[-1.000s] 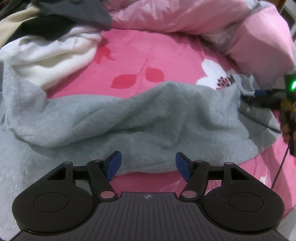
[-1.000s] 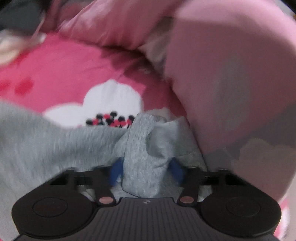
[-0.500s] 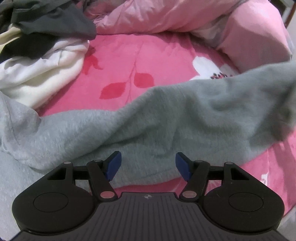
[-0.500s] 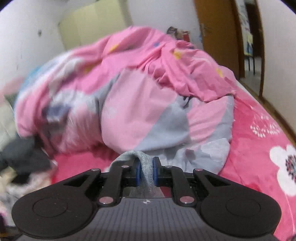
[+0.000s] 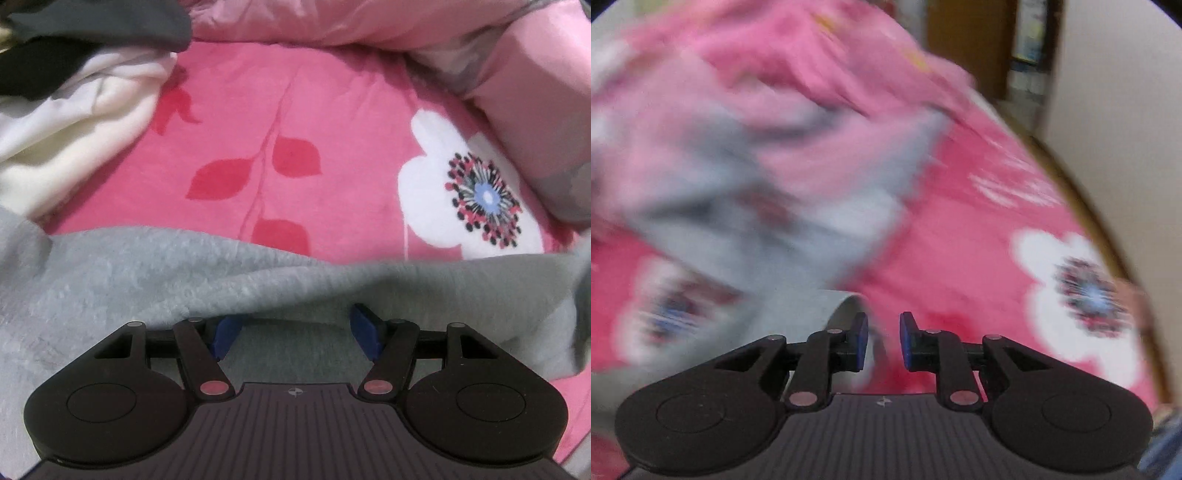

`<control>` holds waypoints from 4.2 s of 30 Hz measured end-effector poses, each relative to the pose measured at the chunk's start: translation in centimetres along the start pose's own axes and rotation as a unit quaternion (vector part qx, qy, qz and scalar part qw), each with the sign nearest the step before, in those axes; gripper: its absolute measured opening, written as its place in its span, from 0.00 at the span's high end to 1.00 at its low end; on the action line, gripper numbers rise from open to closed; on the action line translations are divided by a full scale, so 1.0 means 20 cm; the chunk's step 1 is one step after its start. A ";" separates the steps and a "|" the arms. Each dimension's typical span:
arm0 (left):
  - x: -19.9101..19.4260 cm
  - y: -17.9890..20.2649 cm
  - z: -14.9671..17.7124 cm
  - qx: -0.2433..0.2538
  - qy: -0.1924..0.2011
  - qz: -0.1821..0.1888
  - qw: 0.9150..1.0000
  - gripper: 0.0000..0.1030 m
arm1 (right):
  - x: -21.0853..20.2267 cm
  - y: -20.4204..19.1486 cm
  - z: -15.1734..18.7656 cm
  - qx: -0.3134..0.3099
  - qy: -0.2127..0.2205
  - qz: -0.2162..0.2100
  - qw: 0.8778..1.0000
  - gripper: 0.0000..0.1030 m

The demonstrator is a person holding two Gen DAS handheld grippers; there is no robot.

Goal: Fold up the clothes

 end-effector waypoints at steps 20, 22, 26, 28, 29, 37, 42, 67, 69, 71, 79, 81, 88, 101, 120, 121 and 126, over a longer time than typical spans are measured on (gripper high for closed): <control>-0.30 -0.21 0.31 -0.081 0.036 0.041 0.995 0.37 | -0.36 -1.99 0.64 -0.284 -0.135 -0.413 0.855 0.54; -0.34 -0.30 0.35 -0.096 0.042 0.029 0.994 0.37 | -0.37 -2.20 0.79 -0.342 -0.131 -0.426 0.827 0.54; -0.39 -0.49 0.42 -0.138 0.058 0.007 0.989 0.37 | -0.50 -2.45 1.12 -0.484 -0.077 -0.434 0.756 0.54; -0.42 -0.59 0.44 -0.166 0.071 -0.002 0.984 0.37 | -0.53 -2.51 1.28 -0.548 -0.041 -0.426 0.719 0.54; -0.44 -0.64 0.45 -0.179 0.078 -0.005 0.981 0.37 | -0.54 -2.52 1.35 -0.569 -0.031 -0.424 0.704 0.54; -0.42 -0.89 0.38 -0.216 0.111 0.018 0.970 0.37 | -0.40 -2.65 1.46 -0.573 -0.017 -0.373 0.730 0.89; -0.52 -0.94 0.26 -0.204 0.166 0.051 0.963 0.37 | -0.34 -2.70 1.10 -0.417 -0.022 -0.369 0.830 0.91; -0.41 -1.09 0.26 -0.155 0.167 -0.006 0.974 0.37 | -0.19 -2.39 1.07 -0.224 -0.162 -0.336 0.900 0.84; -0.42 -1.10 0.28 -0.157 0.162 -0.002 0.974 0.37 | -0.17 -2.33 1.09 -0.205 -0.174 -0.320 0.908 0.84; -0.45 -1.11 0.32 -0.160 0.158 0.002 0.974 0.37 | -0.17 -2.25 1.10 -0.177 -0.182 -0.312 0.916 0.84; -0.41 -1.03 0.37 -0.138 0.118 0.027 0.983 0.37 | -0.23 -1.76 1.09 -0.041 -0.192 -0.220 0.956 0.70; -0.37 -0.94 0.36 -0.111 0.104 0.034 0.988 0.37 | -0.25 -1.58 1.11 0.001 -0.196 -0.186 0.963 0.57; -0.20 -0.46 0.28 0.024 0.067 0.081 0.994 0.37 | -0.32 -0.95 1.18 0.067 -0.172 -0.050 0.981 0.51; -0.06 0.29 0.30 0.235 0.044 0.071 0.969 0.34 | -0.12 -0.78 0.86 -0.211 0.044 0.054 0.975 0.35; -0.10 0.27 0.22 0.176 0.002 -0.017 0.984 0.33 | -0.17 0.50 0.81 0.318 -0.085 0.044 0.943 0.40; -0.11 0.28 0.20 0.176 0.005 -0.020 0.984 0.33 | -0.18 0.49 0.79 0.310 -0.082 0.030 0.947 0.39; -0.17 0.44 0.15 0.196 0.017 0.011 0.980 0.33 | -0.07 0.38 0.74 0.304 -0.127 -0.019 0.944 0.35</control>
Point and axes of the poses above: each gripper's, at about its wrist camera, not at the fingertips, and x roughly the way its jaws point, y to its right, z to its underside, the point moved 8 cm from there along x, roughly the way its jaws point, and after that the axes turned 12 degrees about x, right-handed, at the moved point
